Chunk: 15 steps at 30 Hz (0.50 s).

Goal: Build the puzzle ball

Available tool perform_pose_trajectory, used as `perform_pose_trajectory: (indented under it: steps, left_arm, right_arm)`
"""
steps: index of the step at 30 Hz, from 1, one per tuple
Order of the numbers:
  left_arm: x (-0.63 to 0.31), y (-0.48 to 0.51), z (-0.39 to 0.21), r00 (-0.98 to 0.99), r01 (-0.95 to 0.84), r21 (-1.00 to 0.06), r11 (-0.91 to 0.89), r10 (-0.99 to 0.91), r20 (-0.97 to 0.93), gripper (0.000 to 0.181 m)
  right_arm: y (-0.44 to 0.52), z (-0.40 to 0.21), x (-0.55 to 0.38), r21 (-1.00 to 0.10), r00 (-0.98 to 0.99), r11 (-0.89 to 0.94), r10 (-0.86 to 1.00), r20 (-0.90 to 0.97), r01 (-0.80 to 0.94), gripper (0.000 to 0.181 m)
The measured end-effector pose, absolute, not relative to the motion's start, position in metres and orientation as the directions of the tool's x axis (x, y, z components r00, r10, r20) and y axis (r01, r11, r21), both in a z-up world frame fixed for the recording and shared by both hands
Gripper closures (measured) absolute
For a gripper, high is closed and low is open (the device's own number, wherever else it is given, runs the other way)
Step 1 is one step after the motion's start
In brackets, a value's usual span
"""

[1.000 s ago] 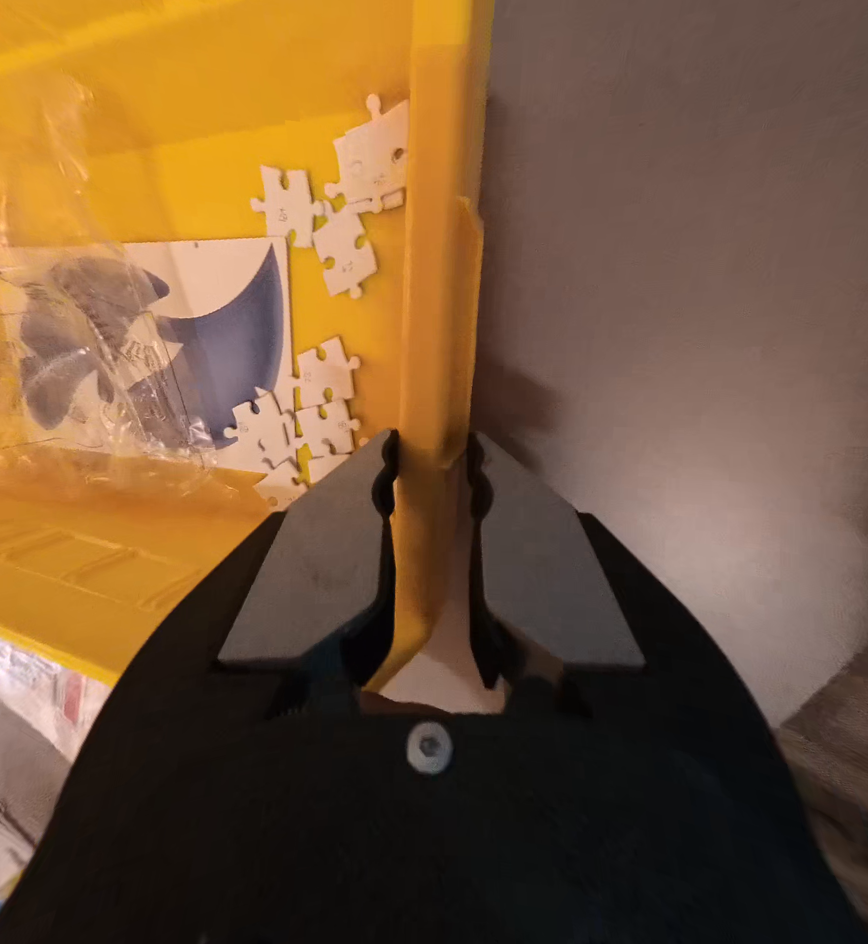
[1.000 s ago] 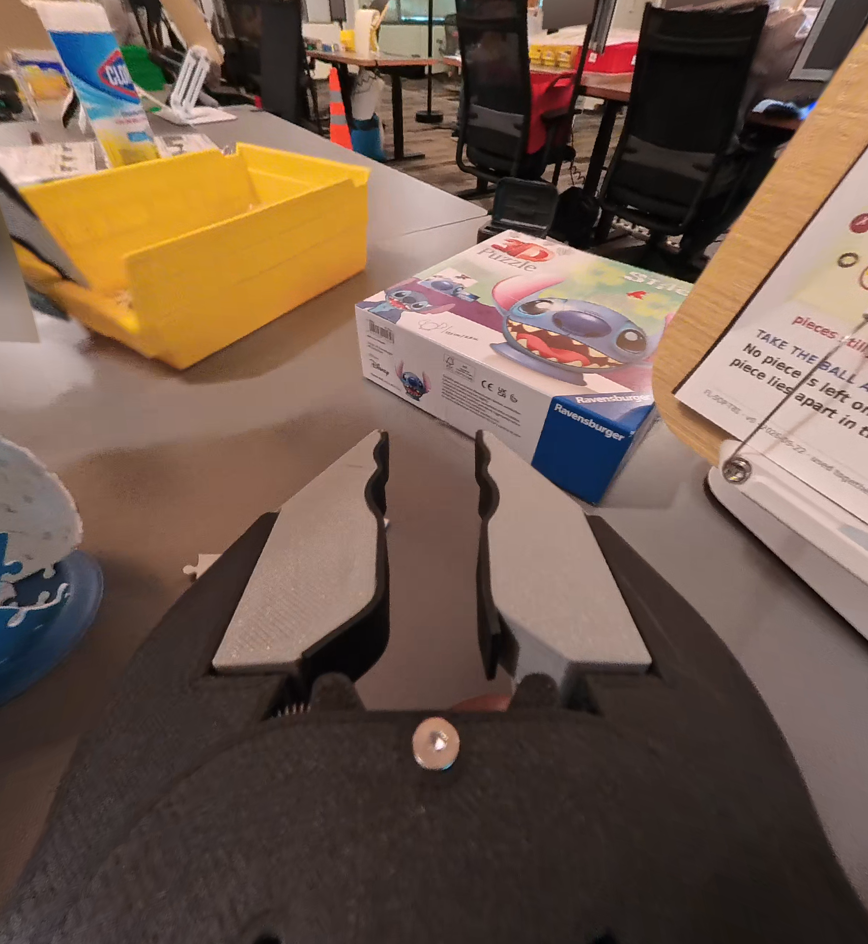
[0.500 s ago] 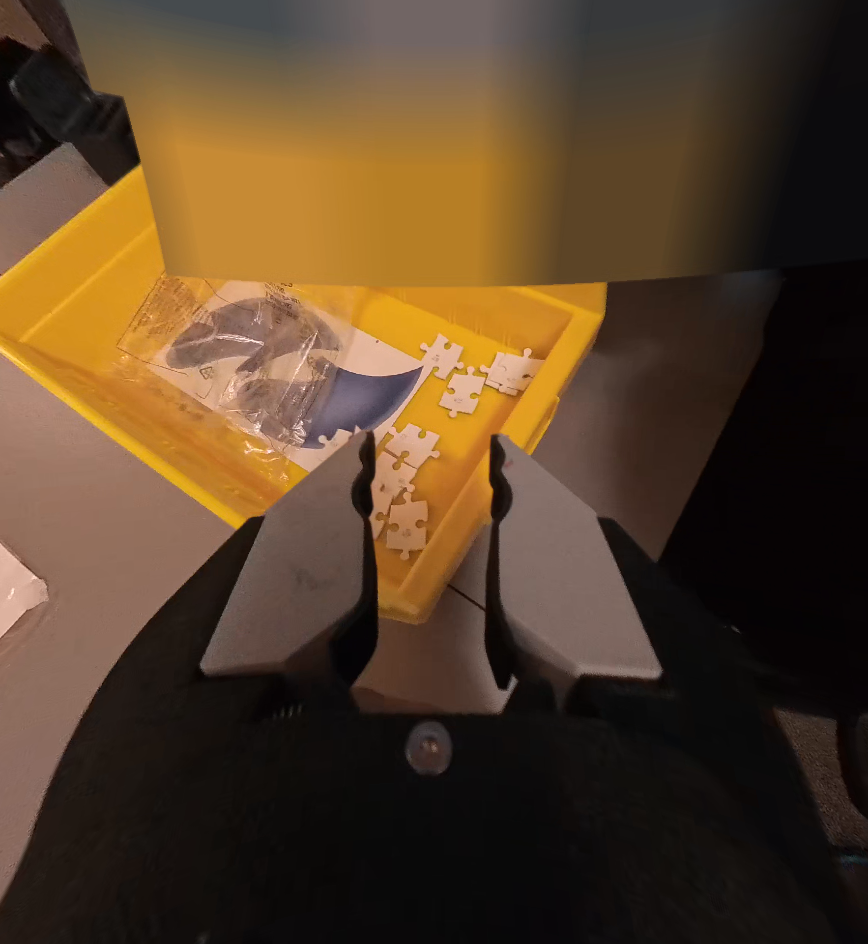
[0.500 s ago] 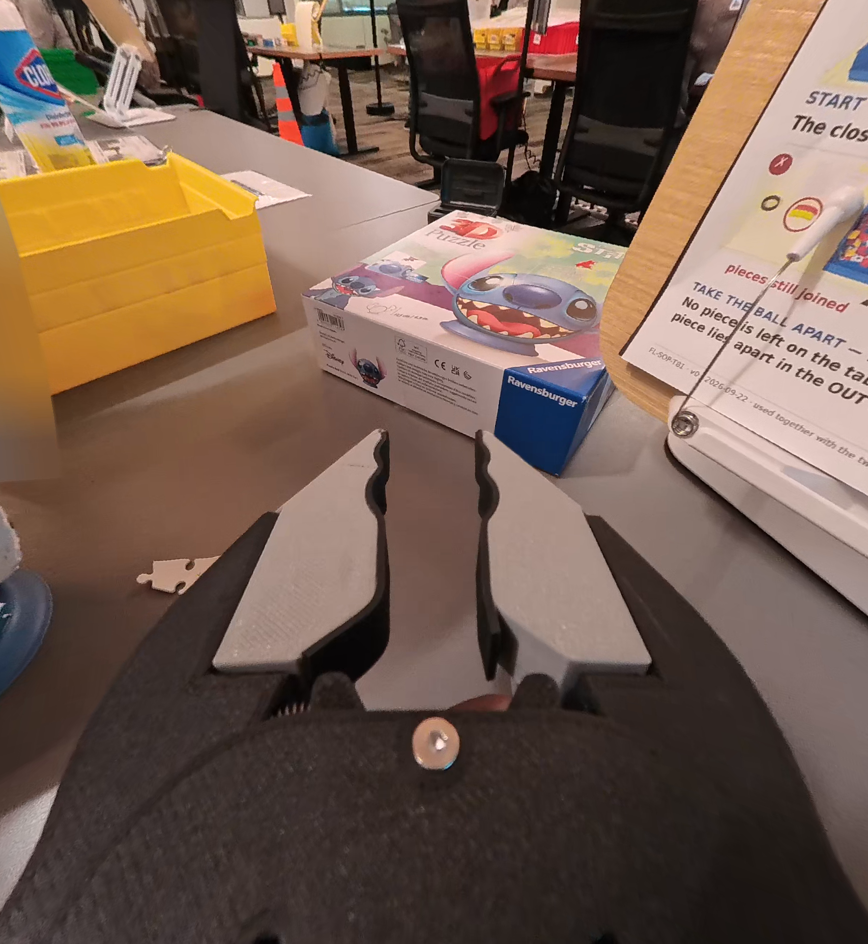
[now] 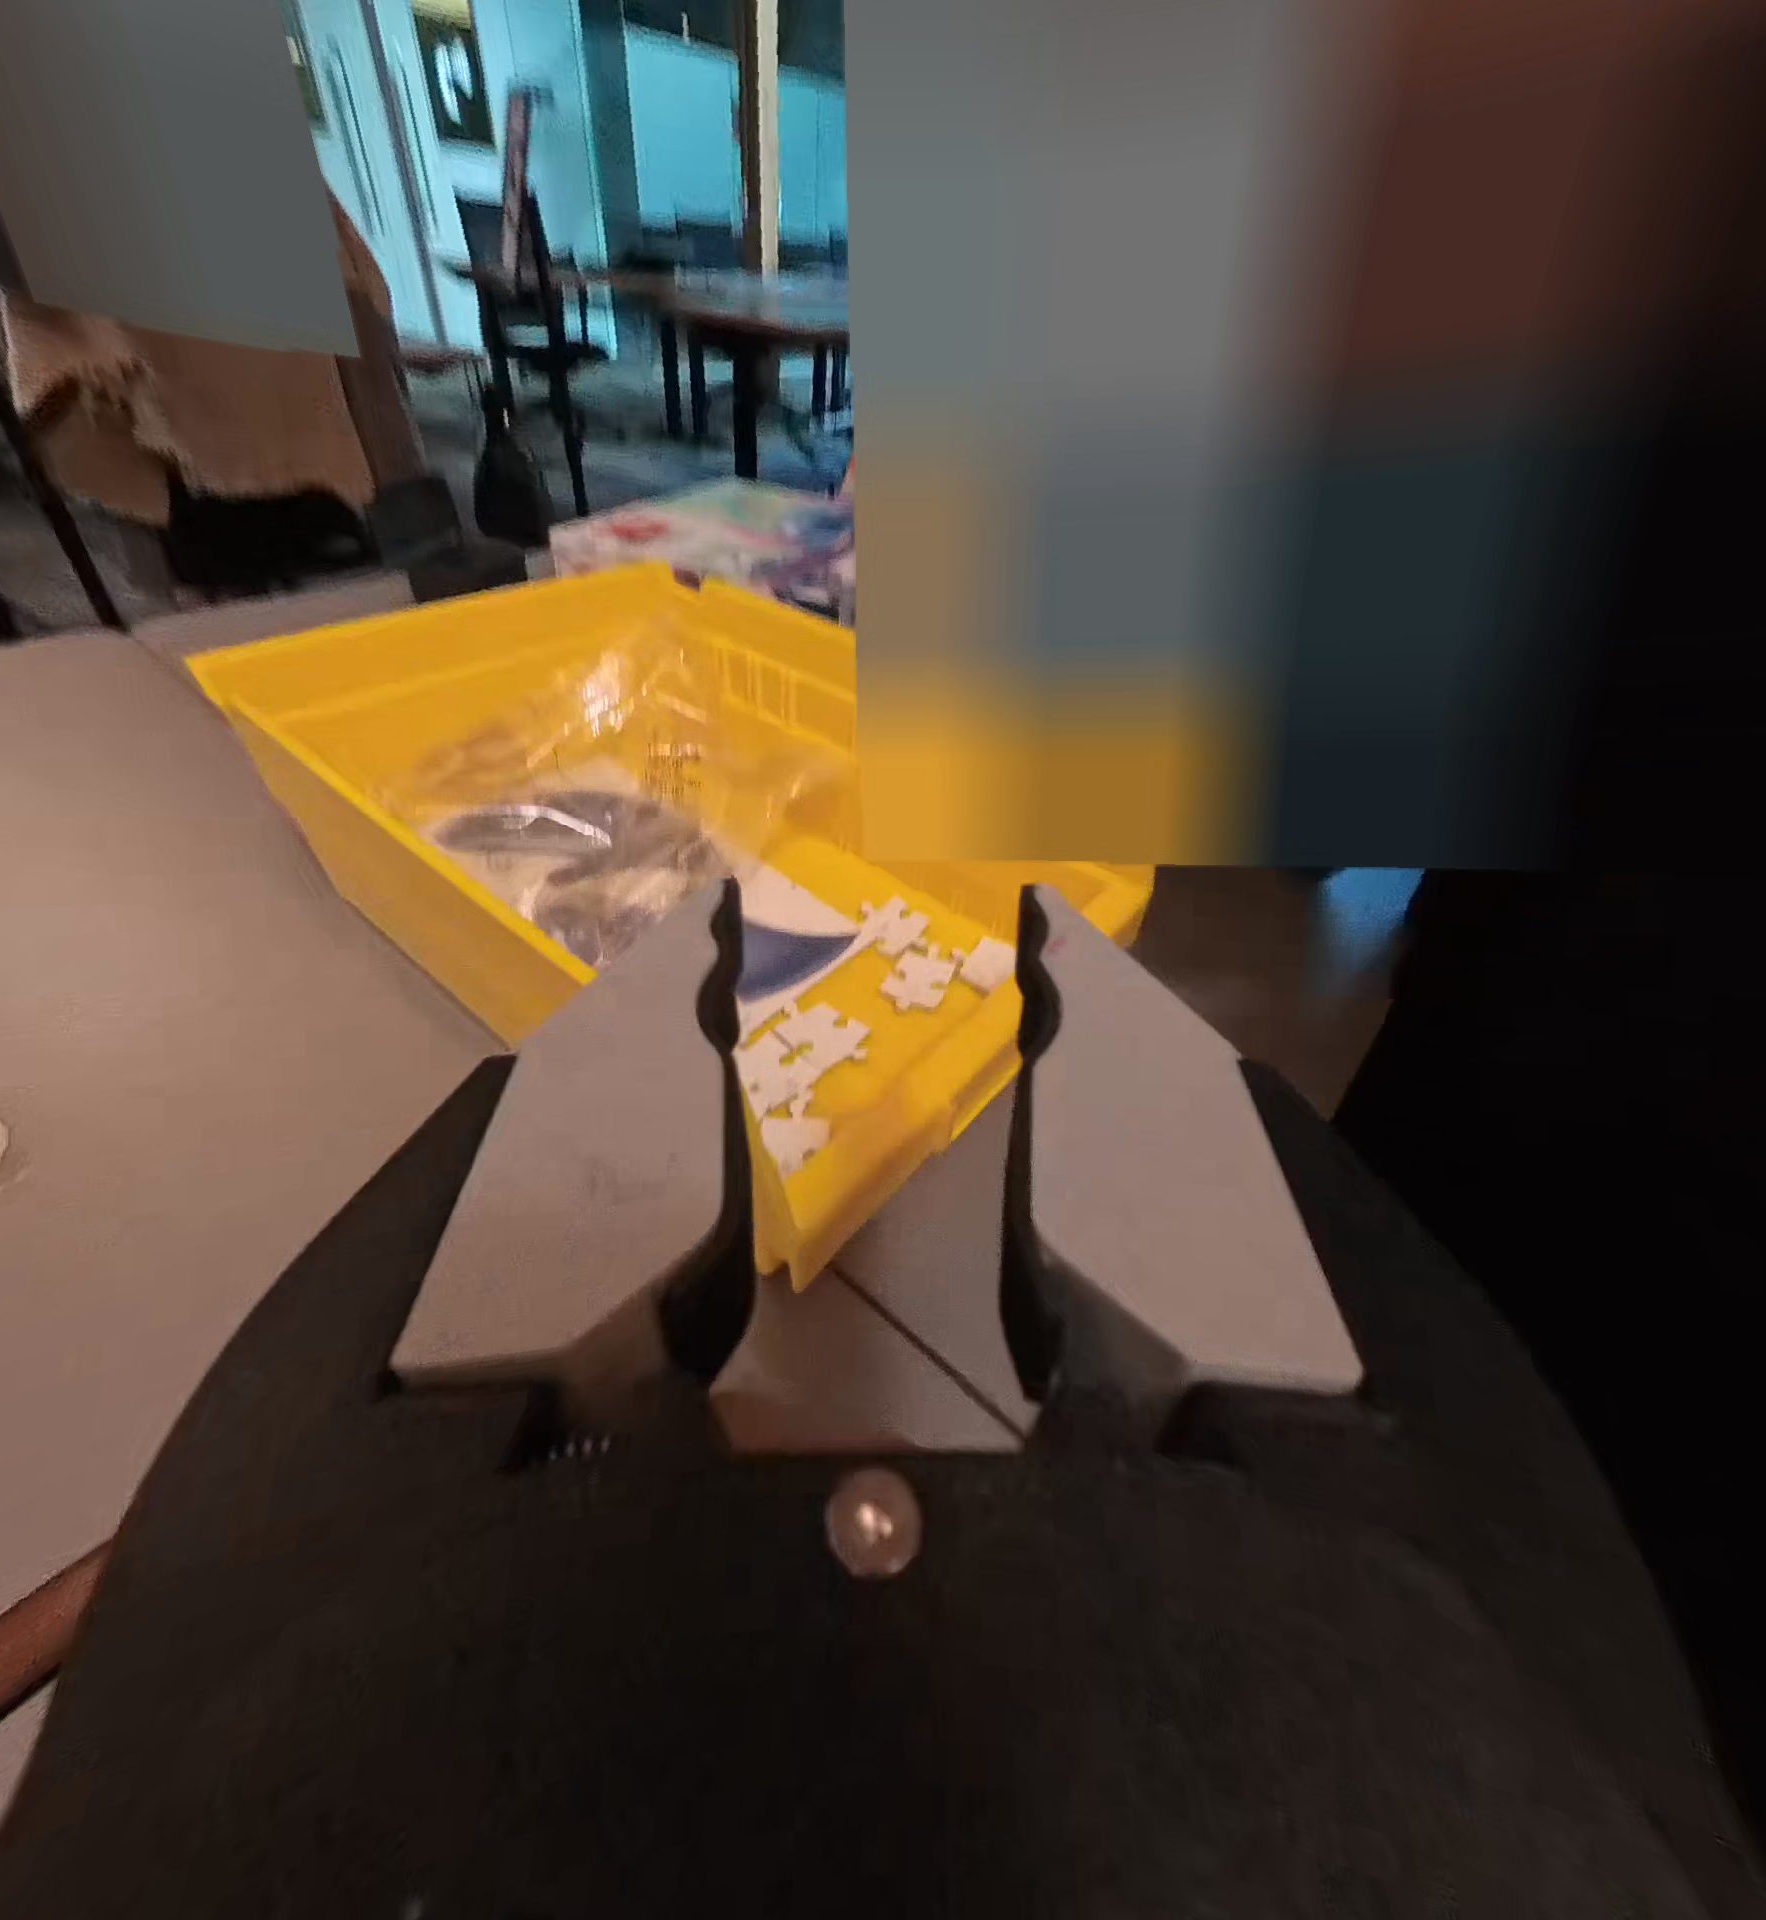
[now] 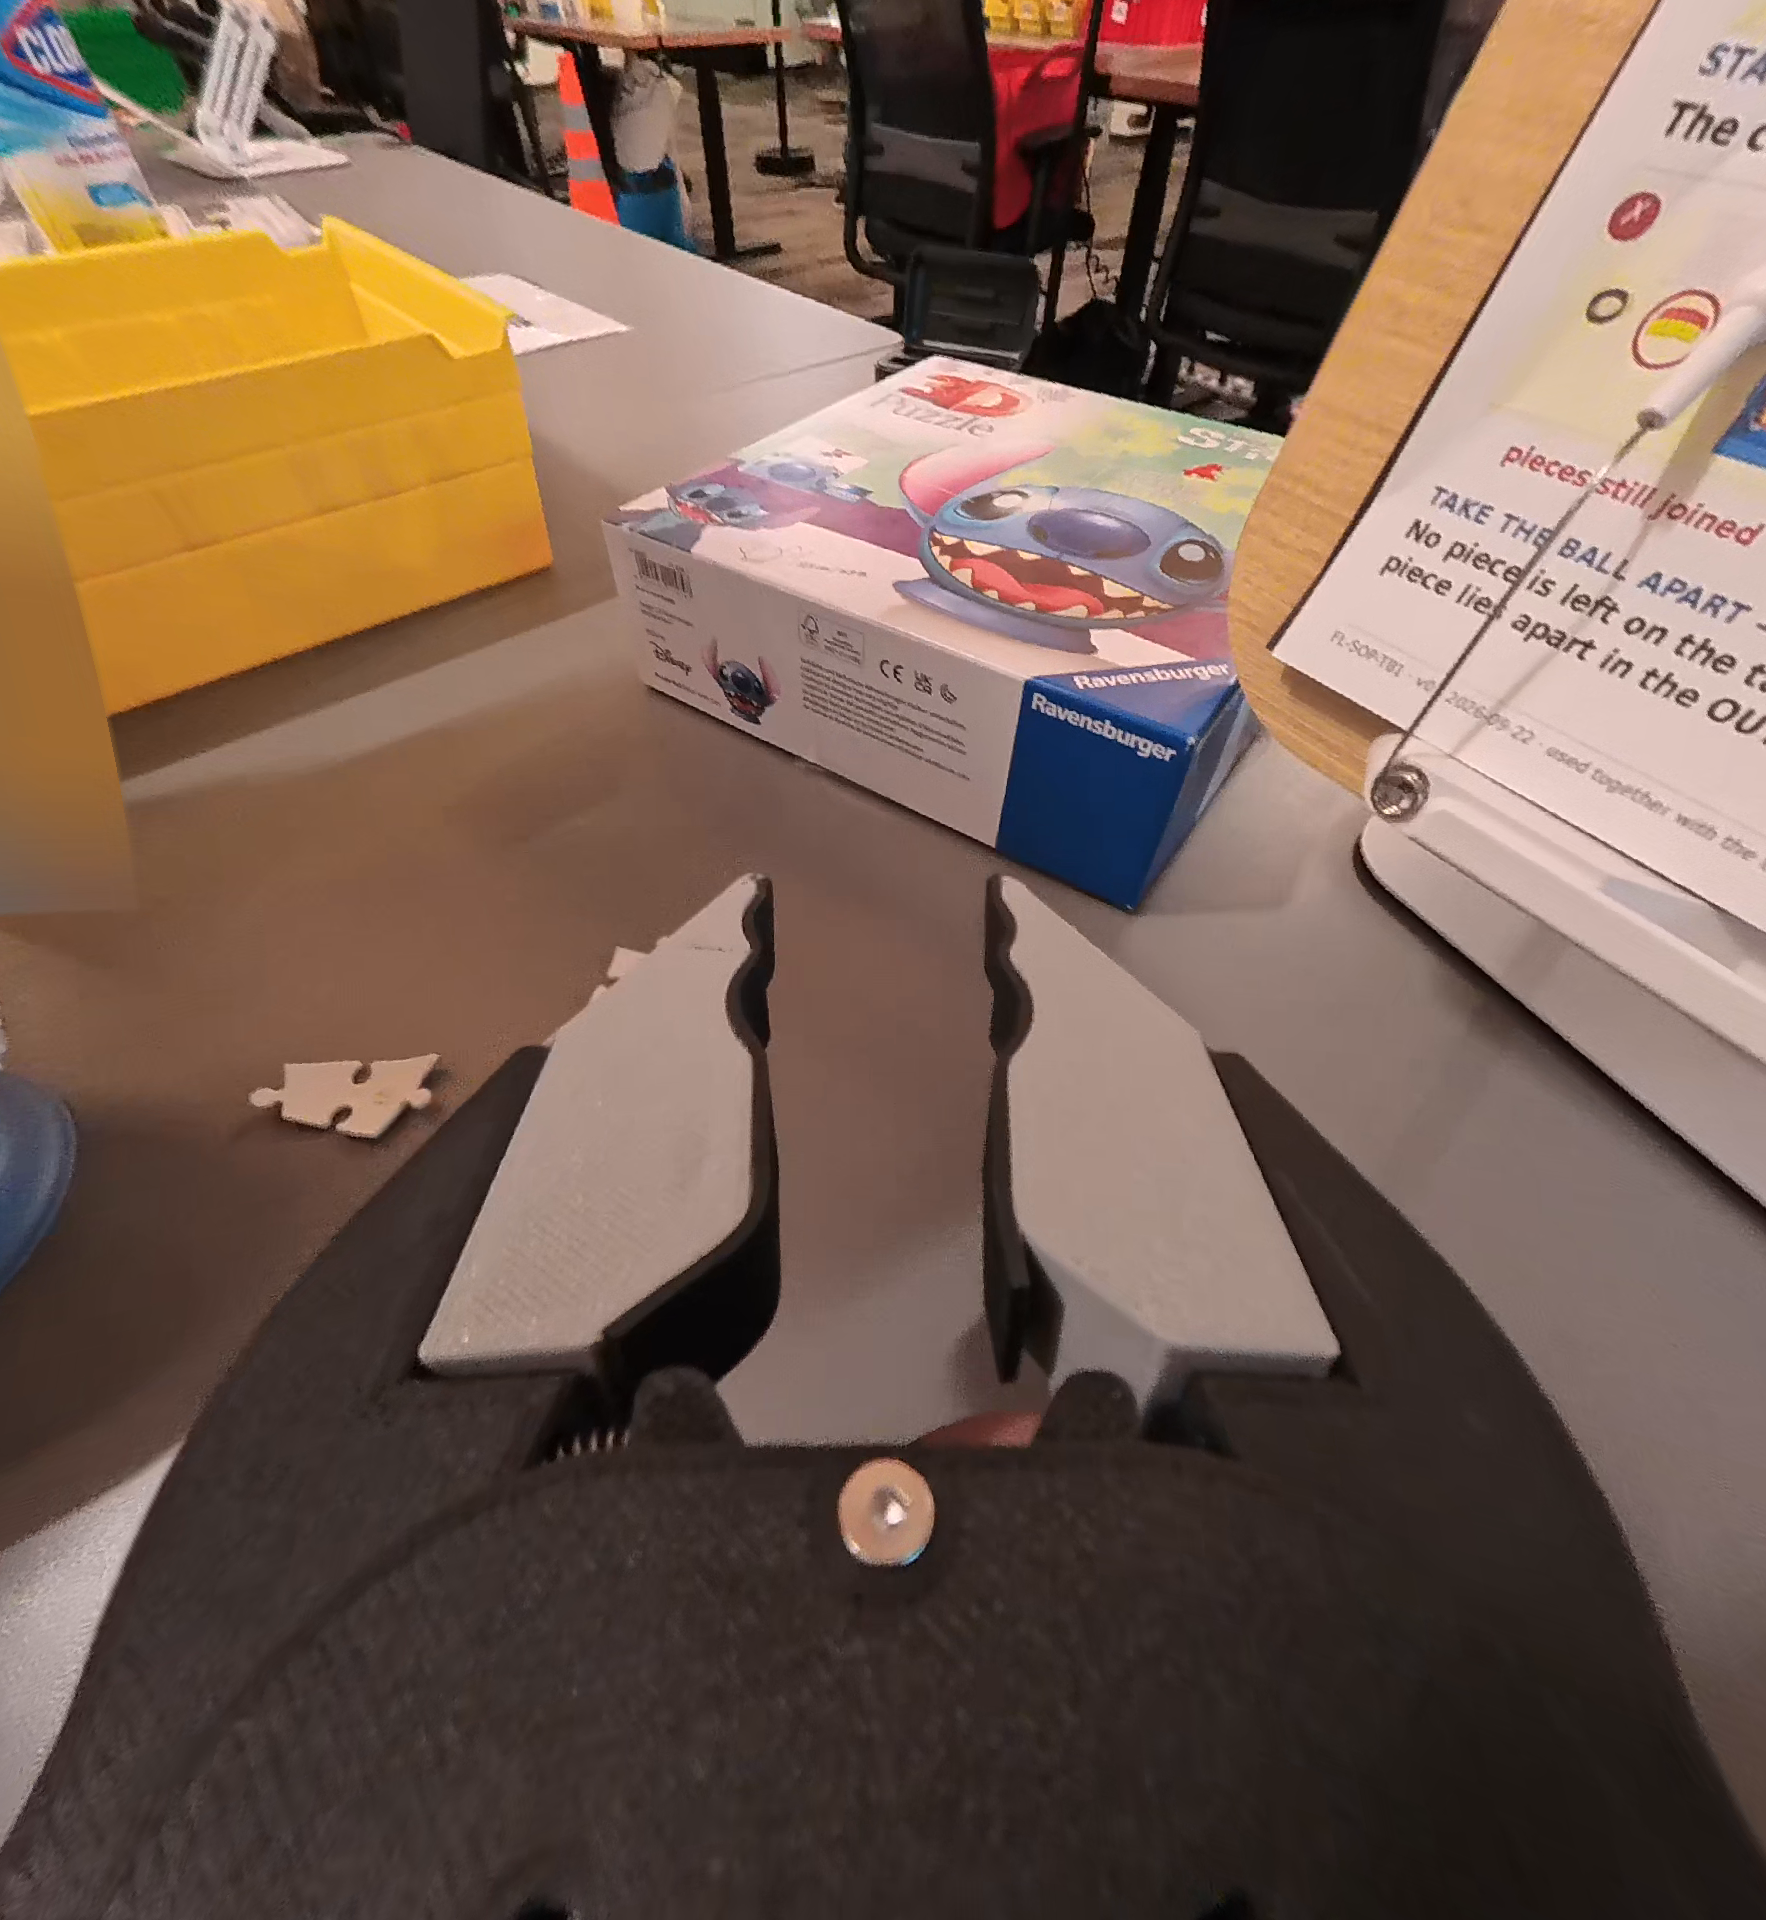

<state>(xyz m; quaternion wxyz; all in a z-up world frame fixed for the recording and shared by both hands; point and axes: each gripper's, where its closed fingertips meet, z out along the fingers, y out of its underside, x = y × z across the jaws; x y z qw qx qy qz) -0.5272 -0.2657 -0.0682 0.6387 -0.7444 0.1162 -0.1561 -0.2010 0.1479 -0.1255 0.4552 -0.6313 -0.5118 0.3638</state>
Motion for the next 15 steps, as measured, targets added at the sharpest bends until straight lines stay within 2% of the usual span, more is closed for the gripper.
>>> perform_pose_trajectory:
  steps: [3,9,15]
  left_arm:
    - [-0.53,-0.281,-0.038,0.91,0.114,-0.993,-0.003,-0.4,0.106,0.14]
    - [-0.51,-0.269,-0.065,0.902,0.026,-0.995,-0.098,-0.427,0.065,0.132]
    - [-0.476,-0.257,-0.085,0.852,-0.018,-0.986,-0.165,-0.519,0.071,0.139]
  right_arm:
    - [0.151,-0.129,-0.201,-0.946,0.215,-0.083,0.976,-0.014,0.314,0.143]
    - [0.149,-0.132,-0.203,-0.942,0.197,-0.075,0.98,-0.01,0.328,0.141]
    - [0.152,-0.131,-0.201,-0.947,0.204,-0.093,0.978,-0.03,0.306,0.139]
